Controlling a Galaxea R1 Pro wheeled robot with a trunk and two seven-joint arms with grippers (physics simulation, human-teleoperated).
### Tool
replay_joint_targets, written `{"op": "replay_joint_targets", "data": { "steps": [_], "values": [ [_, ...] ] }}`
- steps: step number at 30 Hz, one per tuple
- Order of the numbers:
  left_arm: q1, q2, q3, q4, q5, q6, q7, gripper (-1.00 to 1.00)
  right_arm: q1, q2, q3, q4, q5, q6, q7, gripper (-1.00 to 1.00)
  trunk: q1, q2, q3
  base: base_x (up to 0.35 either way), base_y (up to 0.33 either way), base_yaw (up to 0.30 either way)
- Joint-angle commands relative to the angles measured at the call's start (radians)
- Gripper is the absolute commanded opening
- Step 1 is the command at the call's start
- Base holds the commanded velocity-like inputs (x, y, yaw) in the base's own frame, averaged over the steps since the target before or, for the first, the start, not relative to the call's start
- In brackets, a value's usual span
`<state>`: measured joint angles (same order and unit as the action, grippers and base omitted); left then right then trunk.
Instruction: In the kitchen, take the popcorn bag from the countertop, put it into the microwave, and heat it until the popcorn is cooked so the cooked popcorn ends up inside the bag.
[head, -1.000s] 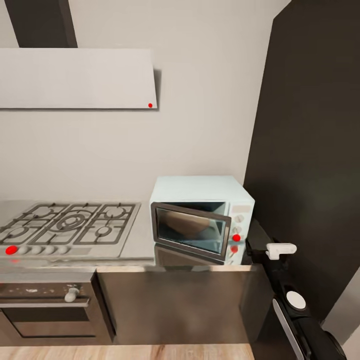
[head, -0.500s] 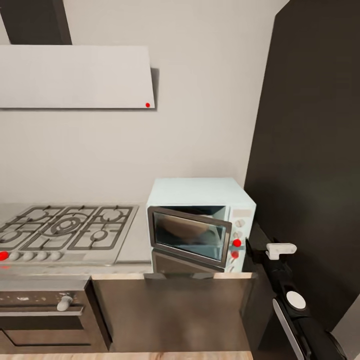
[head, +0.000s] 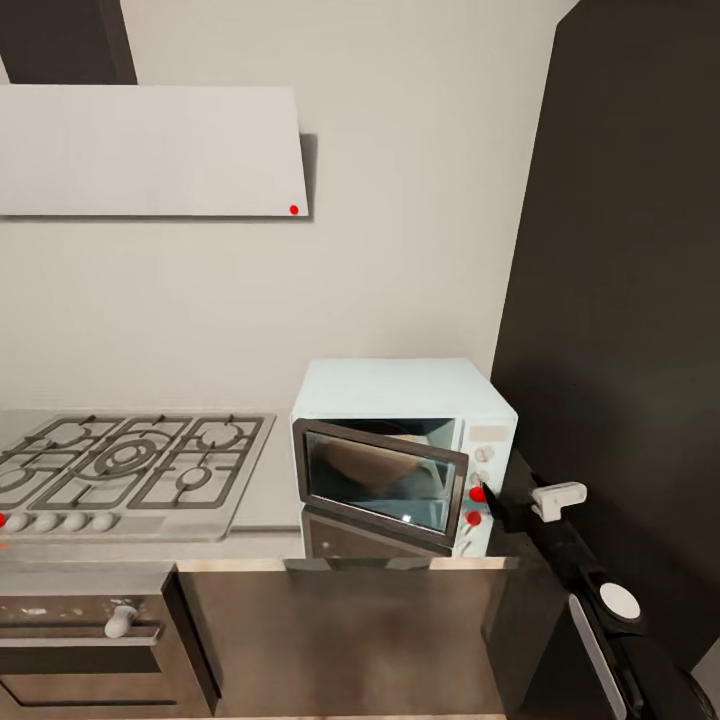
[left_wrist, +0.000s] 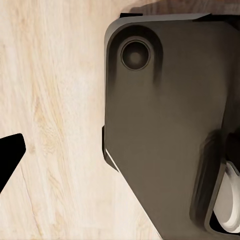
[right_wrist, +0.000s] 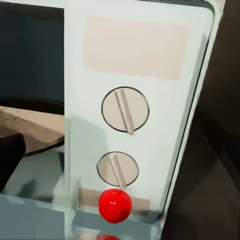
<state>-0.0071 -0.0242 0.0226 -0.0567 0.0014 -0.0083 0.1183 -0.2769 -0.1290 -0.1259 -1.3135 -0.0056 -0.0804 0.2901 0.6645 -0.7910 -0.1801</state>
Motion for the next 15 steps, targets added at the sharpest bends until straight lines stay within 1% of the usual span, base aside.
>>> {"op": "replay_joint_targets", "data": {
  "steps": [1,3,5,8,11,15],
  "values": [
    [-0.001,0.000,0.002,0.000,0.000,-0.001,0.003,1.00,-0.001,0.000,-0.029,0.000,-0.001,-0.002,0.038,1.00,0.000,-0.001,-0.001,0.000,0.000,0.000],
    [-0.001,0.000,0.002,0.000,0.000,-0.001,0.003,1.00,-0.001,0.000,-0.050,0.000,-0.001,-0.002,0.060,1.00,0.000,-0.001,-0.001,0.000,0.000,0.000],
    [-0.001,0.000,0.002,0.000,0.000,-0.002,0.003,1.00,-0.001,0.000,-0.061,0.000,-0.001,-0.002,0.072,1.00,0.000,-0.001,-0.001,0.000,0.000,0.000],
    [-0.001,0.000,0.002,0.000,0.000,-0.002,0.003,1.00,-0.001,0.000,-0.063,0.000,-0.001,-0.002,0.084,1.00,0.000,-0.001,-0.001,0.000,0.000,0.000],
    [-0.001,0.000,0.001,0.000,0.000,-0.004,0.003,1.00,-0.001,0.000,-0.064,0.000,-0.001,-0.002,0.126,1.00,0.000,-0.001,-0.001,0.017,0.000,0.000],
    [-0.001,0.000,0.002,0.000,0.000,-0.003,0.003,1.00,-0.001,0.000,-0.064,0.000,-0.001,-0.002,0.145,1.00,0.000,-0.001,-0.001,0.246,0.000,0.000]
  ]
}}
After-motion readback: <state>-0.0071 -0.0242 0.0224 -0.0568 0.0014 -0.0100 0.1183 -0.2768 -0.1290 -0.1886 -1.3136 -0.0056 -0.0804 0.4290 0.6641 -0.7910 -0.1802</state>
